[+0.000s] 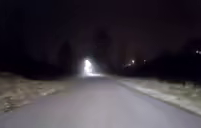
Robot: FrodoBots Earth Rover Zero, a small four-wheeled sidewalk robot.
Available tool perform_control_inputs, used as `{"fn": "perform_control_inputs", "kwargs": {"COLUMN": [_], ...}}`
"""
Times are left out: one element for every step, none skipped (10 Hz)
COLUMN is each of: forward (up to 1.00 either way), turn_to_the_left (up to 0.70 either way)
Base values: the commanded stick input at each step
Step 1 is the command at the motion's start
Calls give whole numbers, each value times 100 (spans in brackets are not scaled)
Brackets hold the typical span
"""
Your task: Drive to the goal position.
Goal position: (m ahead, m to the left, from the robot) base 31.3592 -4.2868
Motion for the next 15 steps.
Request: {"fn": "perform_control_inputs", "kwargs": {"forward": [100,100,100,100,100,100,100,100,100,100,100,100,100,100,100], "turn_to_the_left": [11,6,4,4,4,4,4,4,5,11,11,5,5,5,5]}}
